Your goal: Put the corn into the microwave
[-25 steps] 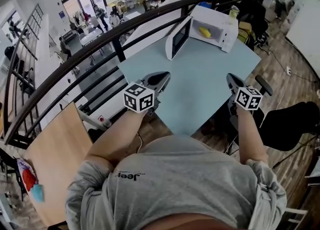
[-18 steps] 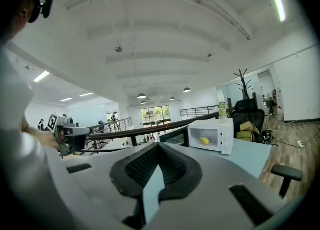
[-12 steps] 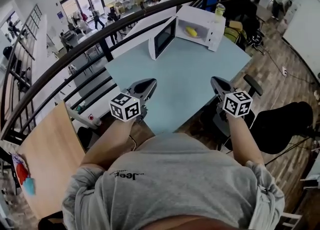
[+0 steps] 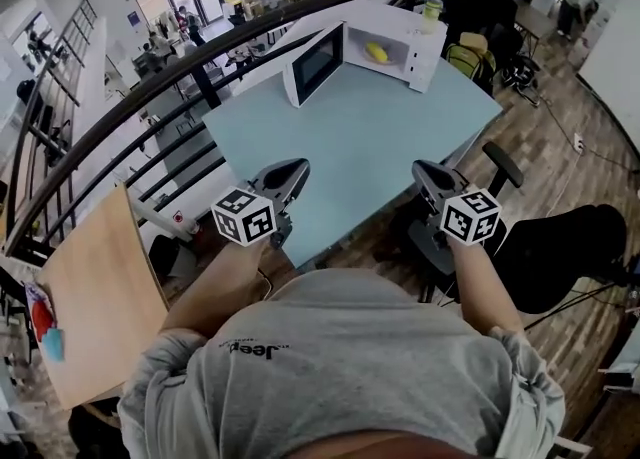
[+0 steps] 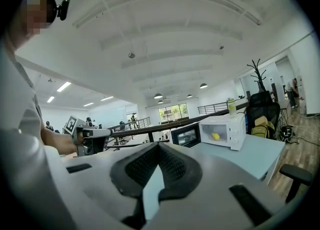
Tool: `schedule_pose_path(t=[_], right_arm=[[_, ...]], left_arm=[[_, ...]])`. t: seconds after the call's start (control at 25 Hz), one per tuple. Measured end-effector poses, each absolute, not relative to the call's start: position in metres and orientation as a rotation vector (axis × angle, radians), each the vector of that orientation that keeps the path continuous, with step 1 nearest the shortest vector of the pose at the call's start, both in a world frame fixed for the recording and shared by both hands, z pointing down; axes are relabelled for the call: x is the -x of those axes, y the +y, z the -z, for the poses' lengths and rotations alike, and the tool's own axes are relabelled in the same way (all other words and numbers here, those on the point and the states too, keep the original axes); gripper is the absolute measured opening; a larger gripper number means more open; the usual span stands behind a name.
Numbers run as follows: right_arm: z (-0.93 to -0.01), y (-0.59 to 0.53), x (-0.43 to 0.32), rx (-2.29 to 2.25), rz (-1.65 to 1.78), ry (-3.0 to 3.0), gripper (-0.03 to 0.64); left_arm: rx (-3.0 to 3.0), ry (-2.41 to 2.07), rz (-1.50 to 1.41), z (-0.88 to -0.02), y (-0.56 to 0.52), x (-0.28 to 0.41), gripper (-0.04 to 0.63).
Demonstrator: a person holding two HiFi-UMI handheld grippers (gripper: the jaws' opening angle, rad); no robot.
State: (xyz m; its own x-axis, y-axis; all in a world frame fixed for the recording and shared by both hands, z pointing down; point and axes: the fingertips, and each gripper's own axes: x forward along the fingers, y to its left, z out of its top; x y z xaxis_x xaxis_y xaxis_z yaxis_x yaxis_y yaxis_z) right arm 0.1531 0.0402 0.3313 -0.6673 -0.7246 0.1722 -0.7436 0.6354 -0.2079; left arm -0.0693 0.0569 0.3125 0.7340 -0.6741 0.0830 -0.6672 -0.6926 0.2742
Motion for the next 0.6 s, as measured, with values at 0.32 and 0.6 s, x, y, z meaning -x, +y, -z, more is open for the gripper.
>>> schedule_pose_path(t=[0.32,0.6], right_arm=[[-0.338,0.054,-0.144,-1.241,-0.419,-2.769,0.018],[-0.330,0.059,-0.114,-1.376,-0.498,-2.777,0.018]], left_arm=[[-2.687,-0.930,0.047,-0.312,0.057,0.058,0.018],[-2.755,-0.816,0.061,-0.296,0.046,0.101,0.018]])
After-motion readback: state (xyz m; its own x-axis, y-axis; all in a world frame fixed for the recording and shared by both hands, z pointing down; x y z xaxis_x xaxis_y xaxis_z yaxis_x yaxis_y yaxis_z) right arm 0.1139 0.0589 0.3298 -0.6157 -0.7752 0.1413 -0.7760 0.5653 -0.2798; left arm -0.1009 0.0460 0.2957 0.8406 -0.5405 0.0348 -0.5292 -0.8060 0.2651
